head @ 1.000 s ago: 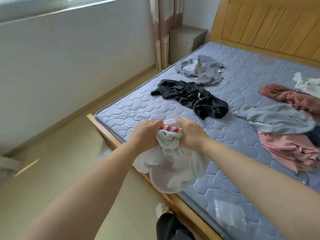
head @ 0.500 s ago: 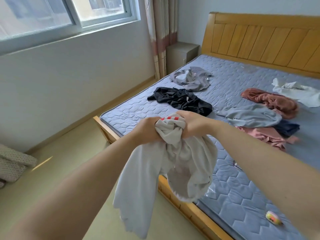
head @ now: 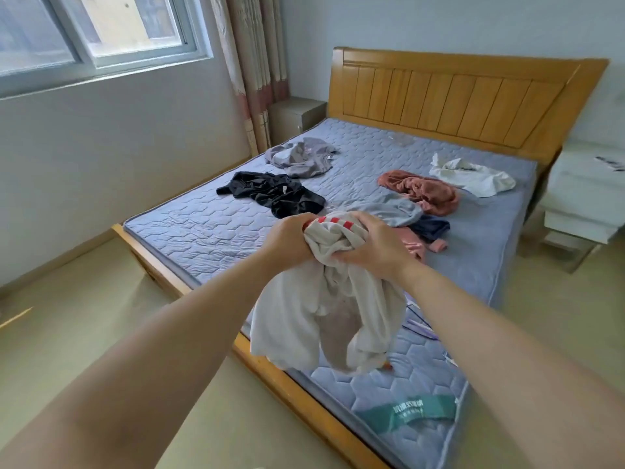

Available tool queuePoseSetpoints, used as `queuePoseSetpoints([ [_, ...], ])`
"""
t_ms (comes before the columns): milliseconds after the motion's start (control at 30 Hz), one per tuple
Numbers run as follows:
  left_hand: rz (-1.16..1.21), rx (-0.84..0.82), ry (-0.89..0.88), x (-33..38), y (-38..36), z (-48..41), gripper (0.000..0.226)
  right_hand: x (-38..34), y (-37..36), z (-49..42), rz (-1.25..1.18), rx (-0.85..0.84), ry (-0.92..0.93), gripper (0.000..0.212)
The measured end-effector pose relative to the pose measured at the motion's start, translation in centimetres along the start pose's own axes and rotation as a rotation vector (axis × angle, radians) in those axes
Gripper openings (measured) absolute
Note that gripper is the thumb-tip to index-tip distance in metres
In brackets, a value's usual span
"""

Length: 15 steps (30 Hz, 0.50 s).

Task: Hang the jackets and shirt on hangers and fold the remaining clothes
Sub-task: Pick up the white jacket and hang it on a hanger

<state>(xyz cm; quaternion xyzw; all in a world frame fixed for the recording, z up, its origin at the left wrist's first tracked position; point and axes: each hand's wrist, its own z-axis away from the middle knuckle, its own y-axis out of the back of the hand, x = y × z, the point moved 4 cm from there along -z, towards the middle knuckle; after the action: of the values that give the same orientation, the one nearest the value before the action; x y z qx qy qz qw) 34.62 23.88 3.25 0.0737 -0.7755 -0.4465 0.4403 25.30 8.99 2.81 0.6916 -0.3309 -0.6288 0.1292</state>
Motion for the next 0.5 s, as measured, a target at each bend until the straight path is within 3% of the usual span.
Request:
queuePoseSetpoints([
  [200,0.048,0.044,-0.061,10.8,-8.7,-0.5,0.042,4.4,10.4,7.3,0.193,0.296,0.160,0.057],
  [500,0.032,-0.019,-0.223,23.4,-20.8,-8.5,0.038,15.4,24.8,9.8,0.187,0.400,-0.044,0.066],
])
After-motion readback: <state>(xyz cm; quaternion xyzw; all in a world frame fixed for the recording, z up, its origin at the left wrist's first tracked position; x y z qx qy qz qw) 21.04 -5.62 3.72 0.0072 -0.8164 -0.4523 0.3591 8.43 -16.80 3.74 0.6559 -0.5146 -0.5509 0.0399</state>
